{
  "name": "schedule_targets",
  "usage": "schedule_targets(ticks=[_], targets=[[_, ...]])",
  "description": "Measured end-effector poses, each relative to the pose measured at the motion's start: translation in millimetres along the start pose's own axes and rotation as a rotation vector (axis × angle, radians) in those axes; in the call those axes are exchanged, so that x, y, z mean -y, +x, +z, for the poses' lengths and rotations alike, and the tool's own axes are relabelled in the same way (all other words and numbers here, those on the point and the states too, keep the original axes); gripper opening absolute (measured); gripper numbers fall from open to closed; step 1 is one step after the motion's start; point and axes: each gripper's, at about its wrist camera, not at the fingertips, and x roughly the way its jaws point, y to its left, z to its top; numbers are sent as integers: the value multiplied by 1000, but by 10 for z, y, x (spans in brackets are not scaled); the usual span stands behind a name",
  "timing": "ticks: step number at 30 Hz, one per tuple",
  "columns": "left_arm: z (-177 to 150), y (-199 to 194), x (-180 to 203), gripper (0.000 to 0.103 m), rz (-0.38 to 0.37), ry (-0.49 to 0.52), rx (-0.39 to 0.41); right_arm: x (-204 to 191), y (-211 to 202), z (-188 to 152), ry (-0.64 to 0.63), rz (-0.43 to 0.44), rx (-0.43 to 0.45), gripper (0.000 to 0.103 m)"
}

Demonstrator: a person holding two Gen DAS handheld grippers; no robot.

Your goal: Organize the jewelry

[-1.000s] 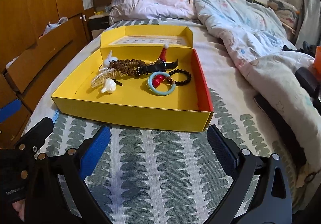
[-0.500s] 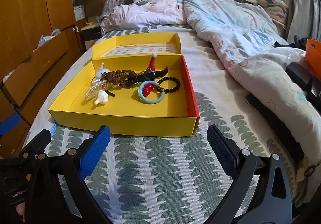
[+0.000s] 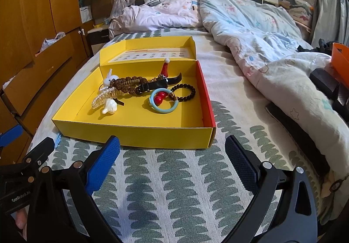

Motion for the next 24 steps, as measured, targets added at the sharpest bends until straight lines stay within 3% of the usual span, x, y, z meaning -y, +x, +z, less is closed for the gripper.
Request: schedule_targets(ticks=[24], targets=[[-23,35,-18,97,-5,12,-17,-44,50,-31,-5,0,-14,97]])
